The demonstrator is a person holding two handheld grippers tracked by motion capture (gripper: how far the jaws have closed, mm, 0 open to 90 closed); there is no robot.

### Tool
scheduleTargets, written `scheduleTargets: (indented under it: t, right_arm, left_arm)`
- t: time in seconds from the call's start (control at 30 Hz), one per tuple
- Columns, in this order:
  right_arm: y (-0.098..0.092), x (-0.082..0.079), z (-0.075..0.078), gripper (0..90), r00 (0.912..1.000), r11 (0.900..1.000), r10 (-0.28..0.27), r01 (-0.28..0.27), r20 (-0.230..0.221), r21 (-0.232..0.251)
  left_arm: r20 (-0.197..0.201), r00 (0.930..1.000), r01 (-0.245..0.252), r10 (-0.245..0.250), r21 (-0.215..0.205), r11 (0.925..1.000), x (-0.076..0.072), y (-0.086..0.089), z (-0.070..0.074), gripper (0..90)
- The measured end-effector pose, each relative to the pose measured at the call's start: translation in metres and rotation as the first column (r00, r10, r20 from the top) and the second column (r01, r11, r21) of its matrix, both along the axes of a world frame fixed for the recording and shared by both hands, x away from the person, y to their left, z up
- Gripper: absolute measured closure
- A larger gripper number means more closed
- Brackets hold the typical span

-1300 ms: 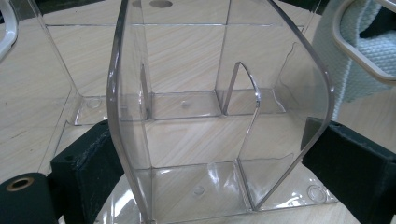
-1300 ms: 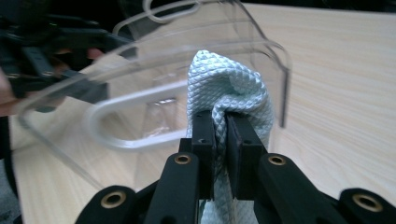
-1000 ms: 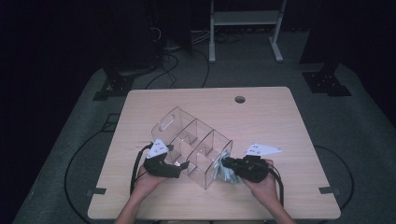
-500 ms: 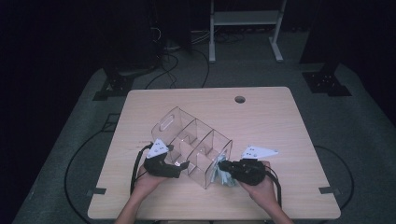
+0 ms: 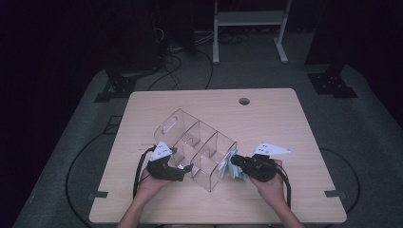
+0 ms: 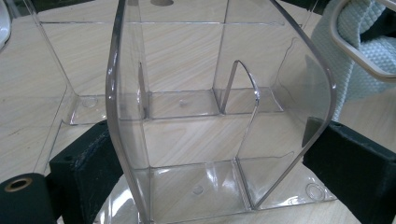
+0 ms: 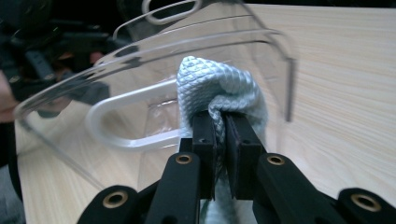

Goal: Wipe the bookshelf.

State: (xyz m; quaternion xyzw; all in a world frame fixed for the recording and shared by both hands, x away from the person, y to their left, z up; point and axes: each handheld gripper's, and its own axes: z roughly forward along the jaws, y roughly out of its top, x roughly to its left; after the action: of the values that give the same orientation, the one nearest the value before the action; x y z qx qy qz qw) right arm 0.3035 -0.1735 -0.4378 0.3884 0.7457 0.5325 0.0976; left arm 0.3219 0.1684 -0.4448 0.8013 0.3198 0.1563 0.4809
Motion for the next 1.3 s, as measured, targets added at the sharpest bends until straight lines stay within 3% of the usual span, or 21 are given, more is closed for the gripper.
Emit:
scheduleTargets:
  t: [0.2,0.33,0.43,0.5,0.57,0.73,0.8,0.87,0.97,1.07,1.13,1.3]
  right_arm:
    - [-0.004,0.002,-0.003,82.6,0.9995,1.0,-0.03,0.03,-0.011,0.005]
    - [-0.002,0.012,-0.025,82.6,0.9933,0.998,-0.052,0.05,-0.103,-0.028]
    - [-0.003,0.013,-0.022,82.6,0.9939,0.998,-0.055,0.054,-0.095,-0.01]
    - [-0.008,0.012,-0.008,82.6,0.9971,0.997,-0.064,0.065,-0.041,0.031]
    - [-0.01,0.013,-0.006,82.6,0.9968,0.997,-0.067,0.069,-0.043,0.045]
    - [-0.006,0.019,-0.026,82.5,0.9938,0.998,-0.063,0.062,-0.091,-0.016]
    - [-0.006,0.02,-0.027,82.5,0.9927,0.998,-0.061,0.06,-0.104,-0.02]
    - [-0.007,0.016,-0.016,82.5,0.9959,0.998,-0.058,0.058,-0.069,-0.002]
    - [-0.008,0.008,0.01,82.4,0.9987,0.998,-0.047,0.047,0.02,0.042]
    - [-0.007,0.009,0.018,82.3,0.9981,0.998,-0.046,0.045,0.04,0.037]
    - [-0.008,0.014,0.006,82.2,0.9988,0.998,-0.049,0.049,0.007,0.042]
    - [-0.008,0.025,-0.024,81.9,0.9926,0.999,-0.048,0.047,-0.112,-0.014]
  left_arm:
    - [0.003,1.0,-0.001,0.001,-0.005,1.0,0.0,0.0,-0.001,6.5]
    - [0.001,1.0,0.001,-0.001,-0.004,1.0,0.0,0.0,0.0,6.5]
    - [0.002,1.0,0.0,0.0,-0.007,1.0,0.0,0.0,-0.001,6.5]
    - [-0.002,1.0,0.001,-0.001,-0.008,1.0,0.0,0.001,-0.001,6.3]
    - [-0.003,1.0,0.0,0.0,-0.009,1.0,0.0,0.0,-0.001,6.3]
    - [-0.004,1.0,-0.002,0.002,-0.01,0.9999,0.0,0.0,-0.001,6.3]
    - [-0.004,1.0,0.0,0.0,-0.009,1.0,0.0,0.001,-0.001,6.3]
    - [-0.004,1.0,0.0,0.0,-0.009,1.0,0.001,0.001,-0.001,6.3]
    - [-0.005,1.0,0.001,-0.001,-0.014,0.9999,0.001,0.001,-0.002,6.1]
    - [-0.007,1.0,-0.002,0.002,-0.013,0.9999,0.0,0.001,-0.002,6.1]
    - [-0.006,1.0,-0.004,0.004,-0.009,1.0,0.0,0.001,-0.002,6.0]
    - [-0.005,1.0,-0.005,0.005,-0.009,1.0,0.0,0.001,-0.002,5.9]
